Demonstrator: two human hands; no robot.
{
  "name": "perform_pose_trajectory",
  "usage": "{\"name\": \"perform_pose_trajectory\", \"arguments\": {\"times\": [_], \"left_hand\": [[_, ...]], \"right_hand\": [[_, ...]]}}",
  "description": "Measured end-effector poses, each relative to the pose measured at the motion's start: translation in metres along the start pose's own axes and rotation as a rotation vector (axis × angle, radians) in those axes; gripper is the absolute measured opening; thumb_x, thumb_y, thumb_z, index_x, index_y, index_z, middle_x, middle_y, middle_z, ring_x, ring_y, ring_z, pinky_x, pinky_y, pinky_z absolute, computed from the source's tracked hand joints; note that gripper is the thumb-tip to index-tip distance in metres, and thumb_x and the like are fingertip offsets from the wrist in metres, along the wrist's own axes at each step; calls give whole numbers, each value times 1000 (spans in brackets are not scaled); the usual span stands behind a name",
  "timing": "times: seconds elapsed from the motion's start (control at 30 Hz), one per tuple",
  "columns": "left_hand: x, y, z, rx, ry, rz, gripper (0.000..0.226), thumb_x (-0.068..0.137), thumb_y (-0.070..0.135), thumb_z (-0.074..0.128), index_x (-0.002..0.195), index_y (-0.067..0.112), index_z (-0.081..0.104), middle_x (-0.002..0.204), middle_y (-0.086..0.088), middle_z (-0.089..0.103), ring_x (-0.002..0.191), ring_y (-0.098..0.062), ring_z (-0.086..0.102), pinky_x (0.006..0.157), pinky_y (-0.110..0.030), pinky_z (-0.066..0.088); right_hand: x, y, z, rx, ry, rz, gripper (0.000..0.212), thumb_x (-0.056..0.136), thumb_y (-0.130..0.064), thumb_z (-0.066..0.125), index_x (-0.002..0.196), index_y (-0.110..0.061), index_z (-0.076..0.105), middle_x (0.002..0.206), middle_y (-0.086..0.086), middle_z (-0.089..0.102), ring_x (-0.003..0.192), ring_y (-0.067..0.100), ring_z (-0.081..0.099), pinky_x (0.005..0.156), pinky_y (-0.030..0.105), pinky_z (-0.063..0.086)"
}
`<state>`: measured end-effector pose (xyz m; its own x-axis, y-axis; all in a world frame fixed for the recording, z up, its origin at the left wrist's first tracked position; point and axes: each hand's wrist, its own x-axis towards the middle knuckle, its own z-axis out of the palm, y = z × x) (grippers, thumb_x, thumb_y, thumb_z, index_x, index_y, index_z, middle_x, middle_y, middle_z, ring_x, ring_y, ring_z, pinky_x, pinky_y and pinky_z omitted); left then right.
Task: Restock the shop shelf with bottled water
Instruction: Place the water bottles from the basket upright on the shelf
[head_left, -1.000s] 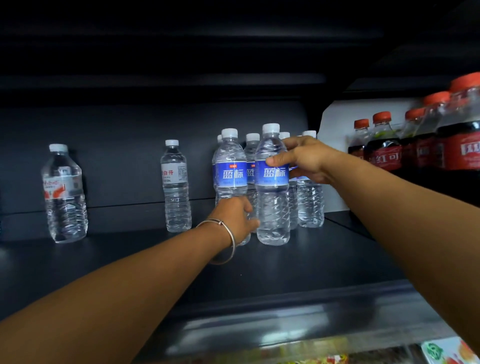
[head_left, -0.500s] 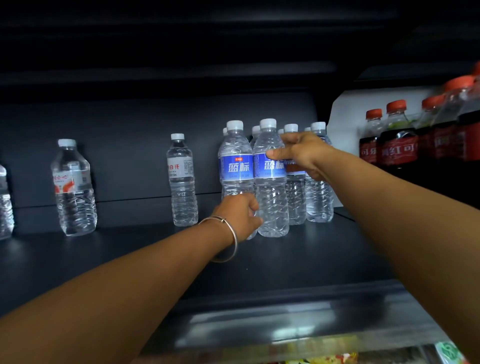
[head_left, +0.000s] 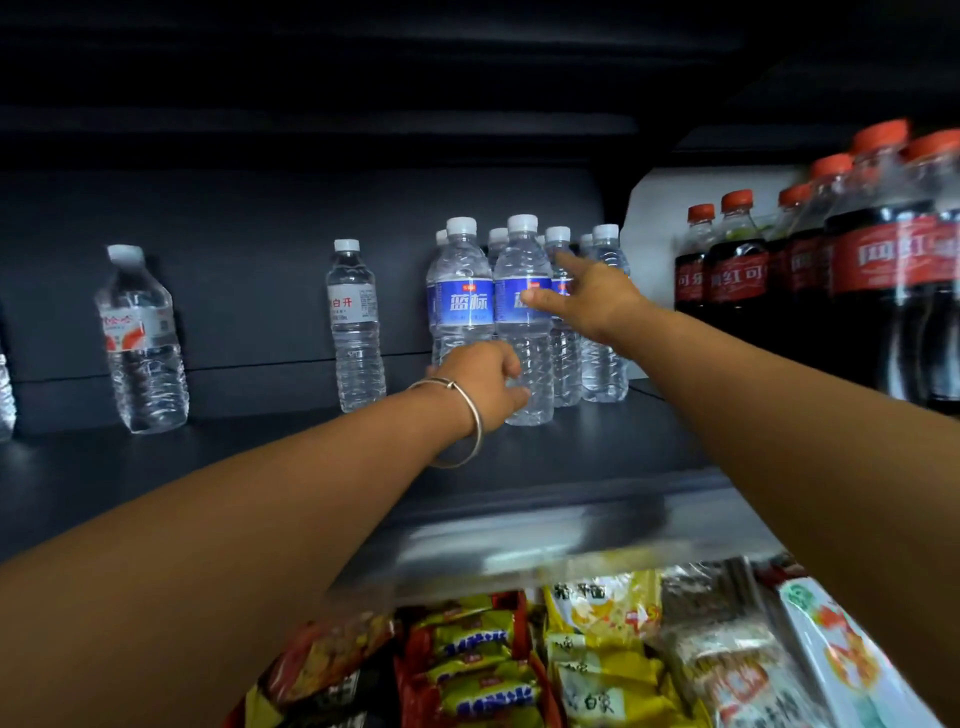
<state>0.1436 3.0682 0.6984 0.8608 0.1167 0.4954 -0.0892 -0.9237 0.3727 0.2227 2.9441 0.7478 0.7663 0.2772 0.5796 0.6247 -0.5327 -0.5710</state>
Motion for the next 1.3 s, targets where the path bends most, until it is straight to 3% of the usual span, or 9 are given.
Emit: {"name": "perform_pose_trajectory", "arguments": {"times": [0.17,0.33,0.47,0.67,0.8,1.0,1.1,1.3], "left_hand": [[-47,24,-7,97,92,100,33,85,26,61,118,20,55,130,-5,49,126,-23,43,108,-38,31],[-123,41,5,7,123,274,41,83,20,61,122,16,50,129,-7,44,125,-27,40,103,-41,34],[-195,38,42,-55,39,324,42,84,15,60,123,15,46,128,-7,41,125,-27,38,100,-39,35],[-288,4,139,-86,-211,309,49,84,9,58,129,15,41,131,-8,39,123,-29,40,99,-41,36],[-347,-32,219,-103,-435,281,42,86,6,54,126,15,44,131,-9,40,121,-29,40,95,-38,36],[-445,-106,343,33,-729,257,46,85,12,56,128,14,42,132,-8,40,123,-29,40,96,-40,35],[-489,-142,397,60,-875,213,48,87,13,56,132,18,39,136,-4,37,128,-25,37,105,-38,32],[-542,-201,484,121,-1065,115,56,86,9,58,136,19,33,141,-4,34,131,-23,35,111,-37,31]], "right_hand": [[-78,-15,-22,-226,62,-120,53,89,-23,62,139,-17,45,138,10,51,123,26,50,101,30,37],[-176,-12,-27,-463,158,-171,54,84,-16,63,136,-17,49,122,17,61,116,33,51,95,34,39],[-260,10,-9,-540,93,-139,55,79,-12,63,133,-12,52,119,19,63,113,36,52,91,39,42],[-382,80,49,-643,-215,43,59,79,-10,62,136,-12,47,119,22,60,114,38,49,91,43,41],[-458,139,101,-652,-435,209,57,83,-12,59,138,-13,45,127,20,55,120,37,46,96,43,40],[-578,226,211,-574,-687,332,45,81,-19,60,125,-15,55,123,13,57,118,32,50,91,37,41],[-639,259,264,-524,-822,418,52,90,-27,57,139,-19,42,144,5,43,132,24,38,106,31,28],[-716,317,369,-273,-978,708,70,86,-38,64,145,-19,32,148,3,38,134,23,36,111,34,26]]}}
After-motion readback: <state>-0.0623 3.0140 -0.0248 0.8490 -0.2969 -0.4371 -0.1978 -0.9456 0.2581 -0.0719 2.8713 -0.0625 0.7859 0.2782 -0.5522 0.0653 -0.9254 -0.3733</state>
